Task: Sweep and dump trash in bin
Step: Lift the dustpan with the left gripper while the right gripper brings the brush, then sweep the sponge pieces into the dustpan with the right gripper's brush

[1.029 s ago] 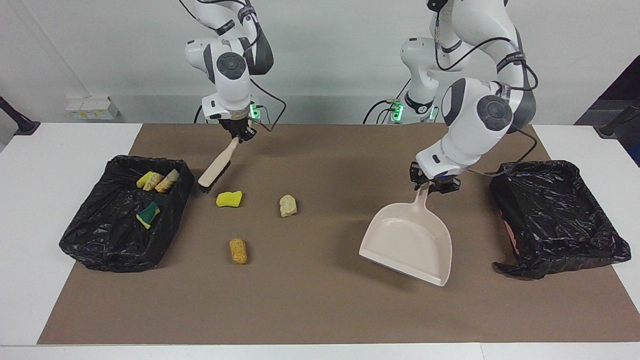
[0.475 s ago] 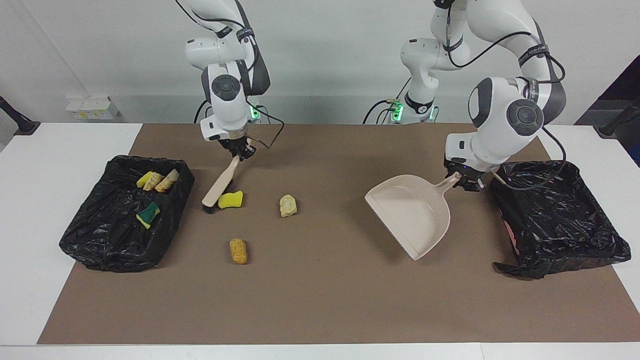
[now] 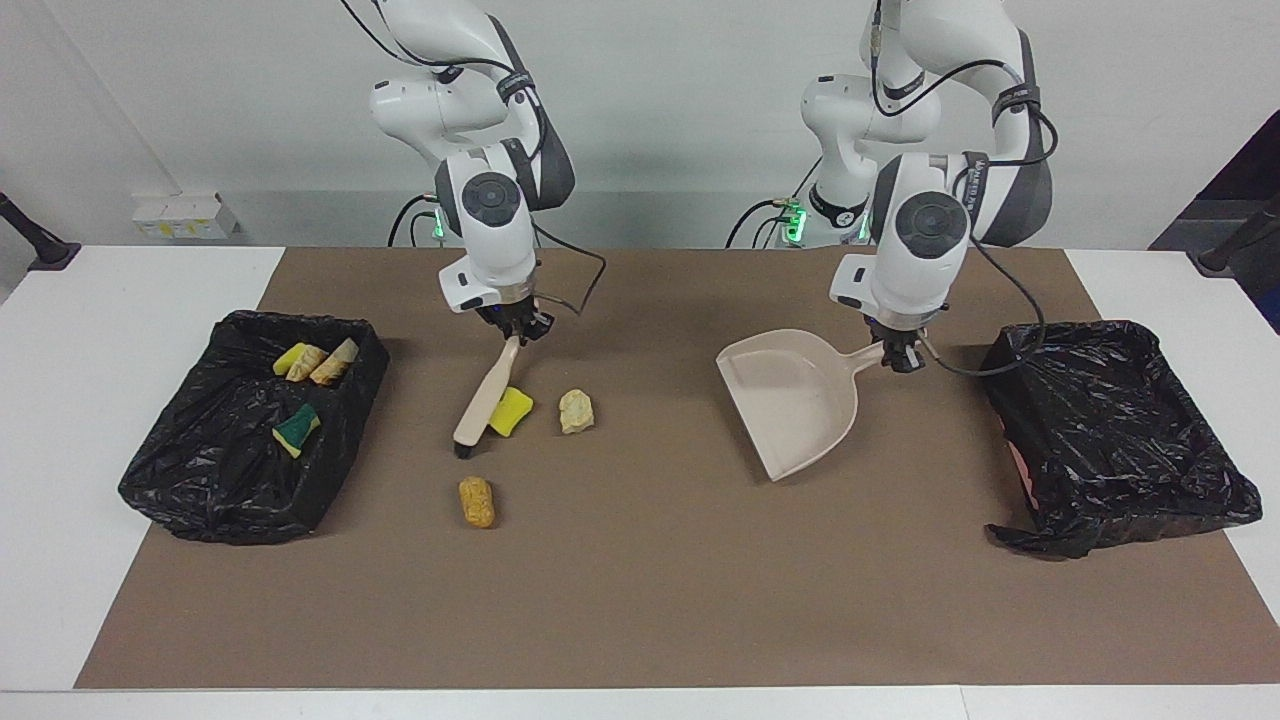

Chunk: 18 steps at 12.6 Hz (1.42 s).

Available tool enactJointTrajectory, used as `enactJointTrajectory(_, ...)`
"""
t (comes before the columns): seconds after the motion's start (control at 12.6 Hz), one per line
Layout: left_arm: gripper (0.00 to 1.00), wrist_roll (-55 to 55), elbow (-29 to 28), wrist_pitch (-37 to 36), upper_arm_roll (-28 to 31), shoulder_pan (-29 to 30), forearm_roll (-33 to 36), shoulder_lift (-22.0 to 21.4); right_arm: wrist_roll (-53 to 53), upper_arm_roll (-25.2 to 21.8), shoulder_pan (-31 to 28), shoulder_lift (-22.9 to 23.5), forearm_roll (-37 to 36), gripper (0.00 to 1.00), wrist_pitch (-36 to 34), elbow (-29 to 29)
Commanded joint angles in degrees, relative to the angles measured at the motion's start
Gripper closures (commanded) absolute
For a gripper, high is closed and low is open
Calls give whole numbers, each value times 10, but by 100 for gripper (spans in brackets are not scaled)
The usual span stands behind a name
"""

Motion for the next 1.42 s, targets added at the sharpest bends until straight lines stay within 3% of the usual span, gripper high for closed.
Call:
enactJointTrajectory(0.0, 100, -3, -11, 21, 7, -15, 20, 8, -14, 4, 26, 31, 37, 100, -20, 49)
enactJointTrajectory(0.71, 100, -15, -61, 57, 9, -21, 21, -12, -76, 12, 72, 96, 66, 100, -20, 122)
enactJointTrajectory(1.11, 100, -24, -87, 64, 9, -21, 21, -26, -82, 12, 174, 89, 116, 100, -4, 125)
enactJointTrajectory(1.35, 100, -23, -118, 96, 7, -21, 21, -40, -83, 29, 204, 80, 142, 100, -1, 131)
